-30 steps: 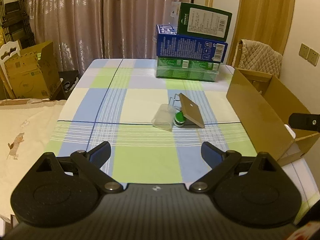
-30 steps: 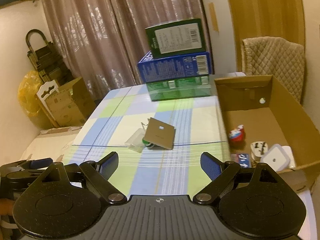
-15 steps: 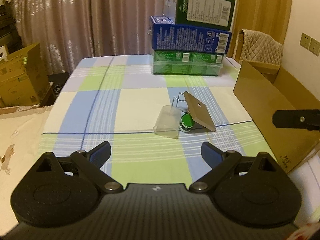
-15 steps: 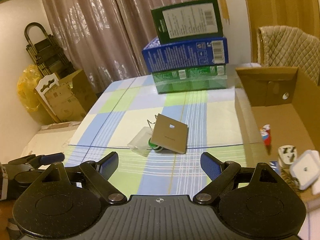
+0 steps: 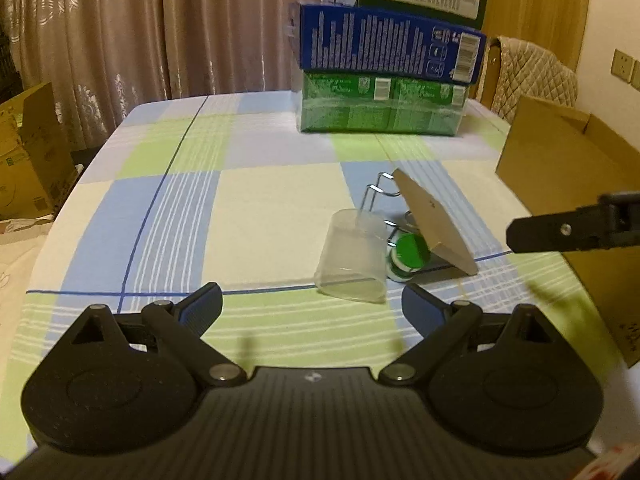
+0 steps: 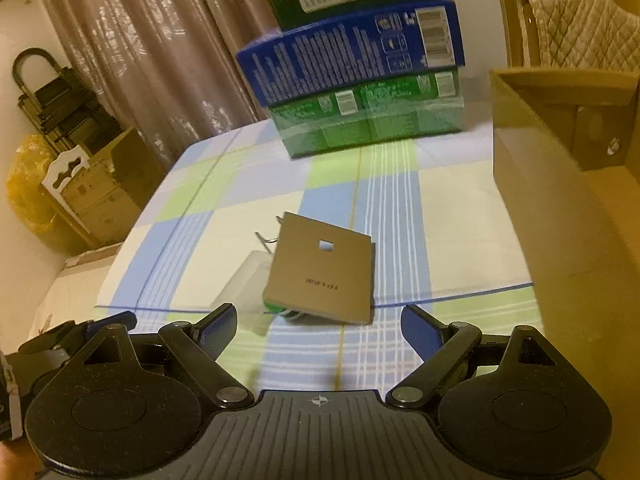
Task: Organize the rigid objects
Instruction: 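Grasp the gold TP-Link panel with the right tool while the left tool reaches toward the clear cup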
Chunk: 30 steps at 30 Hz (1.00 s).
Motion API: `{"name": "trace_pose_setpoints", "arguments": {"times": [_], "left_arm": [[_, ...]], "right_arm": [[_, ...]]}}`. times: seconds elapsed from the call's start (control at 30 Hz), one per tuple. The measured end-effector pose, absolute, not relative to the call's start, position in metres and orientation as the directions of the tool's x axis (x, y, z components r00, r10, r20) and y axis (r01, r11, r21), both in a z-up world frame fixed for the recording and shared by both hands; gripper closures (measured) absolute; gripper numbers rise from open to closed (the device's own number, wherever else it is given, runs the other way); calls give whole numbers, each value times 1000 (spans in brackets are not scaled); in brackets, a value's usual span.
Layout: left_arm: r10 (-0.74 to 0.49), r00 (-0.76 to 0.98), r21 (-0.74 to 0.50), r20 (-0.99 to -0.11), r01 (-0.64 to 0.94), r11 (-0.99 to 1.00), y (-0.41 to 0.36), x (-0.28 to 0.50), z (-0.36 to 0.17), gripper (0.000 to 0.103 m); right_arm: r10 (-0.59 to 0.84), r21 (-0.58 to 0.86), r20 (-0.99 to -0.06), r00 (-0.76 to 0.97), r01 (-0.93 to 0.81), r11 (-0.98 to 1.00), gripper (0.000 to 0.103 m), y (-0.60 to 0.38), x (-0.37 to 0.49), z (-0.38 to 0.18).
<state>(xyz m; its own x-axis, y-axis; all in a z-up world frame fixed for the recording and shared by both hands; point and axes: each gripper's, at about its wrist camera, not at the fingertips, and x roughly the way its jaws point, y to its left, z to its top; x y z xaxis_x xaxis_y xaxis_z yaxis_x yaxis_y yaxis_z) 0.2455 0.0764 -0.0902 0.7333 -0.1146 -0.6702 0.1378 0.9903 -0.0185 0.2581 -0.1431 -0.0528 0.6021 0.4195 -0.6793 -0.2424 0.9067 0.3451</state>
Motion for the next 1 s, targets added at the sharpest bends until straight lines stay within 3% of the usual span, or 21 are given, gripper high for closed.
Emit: {"name": "trace_pose_setpoints", "arguments": {"times": [0.6, 1.0], "left_arm": [[-127, 736, -43, -666, 132, 990, 85, 272, -101, 9], [-169, 734, -48, -658, 184, 982, 81, 276, -105, 9]], "right_arm": [[471, 516, -665, 580, -100, 851, 16, -133, 319, -112], [437, 475, -661, 611, -110, 873, 21, -135, 309, -103]]}}
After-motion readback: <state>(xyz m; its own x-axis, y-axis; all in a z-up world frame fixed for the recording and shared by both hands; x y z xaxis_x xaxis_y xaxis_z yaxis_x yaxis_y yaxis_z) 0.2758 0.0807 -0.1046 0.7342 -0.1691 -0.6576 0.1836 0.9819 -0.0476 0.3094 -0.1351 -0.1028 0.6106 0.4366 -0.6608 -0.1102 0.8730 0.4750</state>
